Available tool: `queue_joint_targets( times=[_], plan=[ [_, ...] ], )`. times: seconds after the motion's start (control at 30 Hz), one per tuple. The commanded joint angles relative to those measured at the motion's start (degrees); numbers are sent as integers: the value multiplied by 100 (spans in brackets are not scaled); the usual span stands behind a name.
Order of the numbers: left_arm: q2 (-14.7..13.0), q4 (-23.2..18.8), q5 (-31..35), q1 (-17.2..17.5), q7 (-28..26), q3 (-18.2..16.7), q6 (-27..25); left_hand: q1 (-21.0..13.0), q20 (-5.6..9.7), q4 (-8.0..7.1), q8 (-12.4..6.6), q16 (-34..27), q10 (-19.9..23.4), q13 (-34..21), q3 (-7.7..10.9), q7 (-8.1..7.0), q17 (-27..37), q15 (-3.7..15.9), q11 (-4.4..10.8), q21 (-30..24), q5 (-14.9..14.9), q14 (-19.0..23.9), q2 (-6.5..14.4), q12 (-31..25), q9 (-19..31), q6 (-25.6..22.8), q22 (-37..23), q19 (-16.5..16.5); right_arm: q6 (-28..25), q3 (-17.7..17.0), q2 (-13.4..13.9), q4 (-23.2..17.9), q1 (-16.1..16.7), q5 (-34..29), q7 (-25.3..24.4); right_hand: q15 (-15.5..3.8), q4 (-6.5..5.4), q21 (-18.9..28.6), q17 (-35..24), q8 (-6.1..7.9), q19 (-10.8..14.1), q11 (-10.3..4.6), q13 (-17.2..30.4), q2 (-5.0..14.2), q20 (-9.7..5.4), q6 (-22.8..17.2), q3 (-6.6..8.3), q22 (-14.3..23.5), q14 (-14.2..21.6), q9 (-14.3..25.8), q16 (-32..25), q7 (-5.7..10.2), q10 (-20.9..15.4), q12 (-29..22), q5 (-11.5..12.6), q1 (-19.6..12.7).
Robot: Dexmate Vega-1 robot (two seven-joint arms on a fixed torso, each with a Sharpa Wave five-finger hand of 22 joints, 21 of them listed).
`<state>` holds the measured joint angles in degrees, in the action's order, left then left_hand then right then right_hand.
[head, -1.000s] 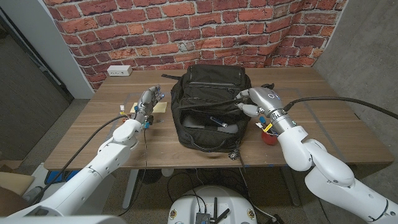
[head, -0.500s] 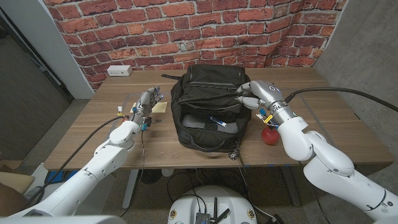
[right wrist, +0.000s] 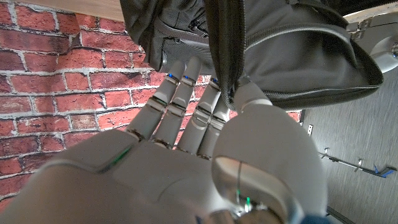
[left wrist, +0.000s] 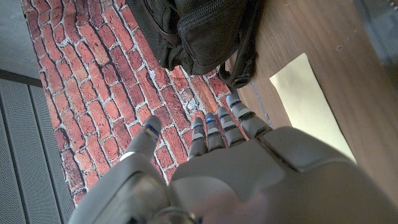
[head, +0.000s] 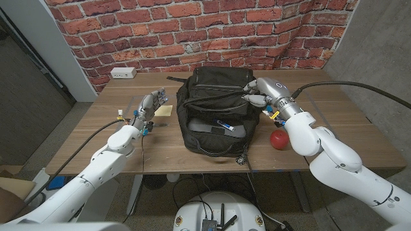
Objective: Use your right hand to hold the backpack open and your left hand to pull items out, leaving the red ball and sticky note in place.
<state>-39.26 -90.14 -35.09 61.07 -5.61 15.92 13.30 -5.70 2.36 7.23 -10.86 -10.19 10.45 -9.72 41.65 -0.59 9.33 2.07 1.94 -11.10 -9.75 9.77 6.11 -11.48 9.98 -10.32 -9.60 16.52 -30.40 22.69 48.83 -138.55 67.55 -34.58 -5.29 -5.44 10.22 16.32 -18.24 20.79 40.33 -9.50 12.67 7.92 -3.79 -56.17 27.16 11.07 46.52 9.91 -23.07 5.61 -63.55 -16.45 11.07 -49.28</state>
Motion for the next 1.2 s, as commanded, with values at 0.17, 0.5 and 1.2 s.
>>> queue_joint_targets(
  times=[0.17,0.5,1.2],
  plan=[
    [-222,-144,33,299,78,-192,199,-79,196,65,-48,-19,76,-33,17,-15,4,15,13,-28,-14,85,234,-23,17,-120,-19,72,-584,174,-74,-163,-491,391,251,-818,-5,39,-28,11,68,16,30,98,-792,-178,40,19,74,90,4,113,-42,-6,28,-199],
    [-398,-138,117,356,227,-228,226,-137,205,116,-57,-10,111,-33,24,-53,5,29,13,-29,-18,105,238,-16,18,-210,-19,101,-1082,236,-183,-208,-850,753,238,-820,-7,54,-40,0,75,59,50,96,-792,-206,33,22,93,93,13,75,-67,-10,34,-237],
    [-667,-214,293,393,623,-136,356,-526,270,354,-91,-17,335,-31,95,-170,4,176,130,-23,-89,281,146,-23,11,-583,0,247,-1512,565,-194,-23,-1607,1356,-41,-822,-5,109,-67,-30,135,72,85,88,-784,-267,19,28,162,100,23,11,-141,-24,59,-327]
  ],
)
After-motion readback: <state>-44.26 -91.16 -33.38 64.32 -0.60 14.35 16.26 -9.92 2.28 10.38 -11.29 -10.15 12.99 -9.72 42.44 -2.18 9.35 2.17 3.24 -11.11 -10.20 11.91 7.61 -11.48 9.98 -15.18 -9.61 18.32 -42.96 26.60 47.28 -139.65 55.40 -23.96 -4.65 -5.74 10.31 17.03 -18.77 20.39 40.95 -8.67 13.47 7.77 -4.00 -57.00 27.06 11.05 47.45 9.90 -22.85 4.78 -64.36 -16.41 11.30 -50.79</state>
